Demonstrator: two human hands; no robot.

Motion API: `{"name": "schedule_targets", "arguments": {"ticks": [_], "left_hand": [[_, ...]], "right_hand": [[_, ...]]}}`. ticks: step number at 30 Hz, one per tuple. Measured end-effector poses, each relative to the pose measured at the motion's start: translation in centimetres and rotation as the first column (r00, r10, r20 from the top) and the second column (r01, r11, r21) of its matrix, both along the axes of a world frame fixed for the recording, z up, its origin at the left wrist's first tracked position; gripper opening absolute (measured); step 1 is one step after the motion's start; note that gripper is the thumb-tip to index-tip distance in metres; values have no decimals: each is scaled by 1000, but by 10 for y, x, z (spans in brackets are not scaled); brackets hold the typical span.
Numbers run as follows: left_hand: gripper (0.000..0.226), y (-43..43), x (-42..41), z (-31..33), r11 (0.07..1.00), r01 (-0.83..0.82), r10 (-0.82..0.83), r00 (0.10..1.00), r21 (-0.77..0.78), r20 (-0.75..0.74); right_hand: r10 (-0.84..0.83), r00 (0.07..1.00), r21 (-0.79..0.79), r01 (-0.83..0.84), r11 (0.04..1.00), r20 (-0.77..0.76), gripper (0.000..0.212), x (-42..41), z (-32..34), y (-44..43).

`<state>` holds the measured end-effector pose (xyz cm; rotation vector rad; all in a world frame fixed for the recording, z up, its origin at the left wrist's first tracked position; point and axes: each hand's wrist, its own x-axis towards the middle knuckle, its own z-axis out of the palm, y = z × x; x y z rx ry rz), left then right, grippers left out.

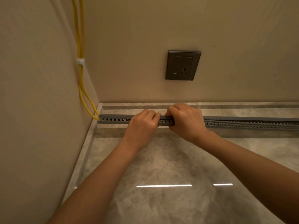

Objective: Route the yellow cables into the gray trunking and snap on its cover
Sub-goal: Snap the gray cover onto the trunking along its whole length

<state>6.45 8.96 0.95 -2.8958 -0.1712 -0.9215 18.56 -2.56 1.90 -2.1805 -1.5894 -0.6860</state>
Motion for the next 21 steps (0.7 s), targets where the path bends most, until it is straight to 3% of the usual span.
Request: {"name": "schedule_targets", "arguments": {"ticks": [16,21], "left_hand": [[27,-3,-2,9,999,39,-41,997,-27,-61],[21,-2,-1,7,999,29,-30,997,-15,-64]], "right_hand": [[51,998,39,-53,998,34,15,-1,-1,-2],[93,995,-41,-92,995,32,18,3,-4,-7]]}}
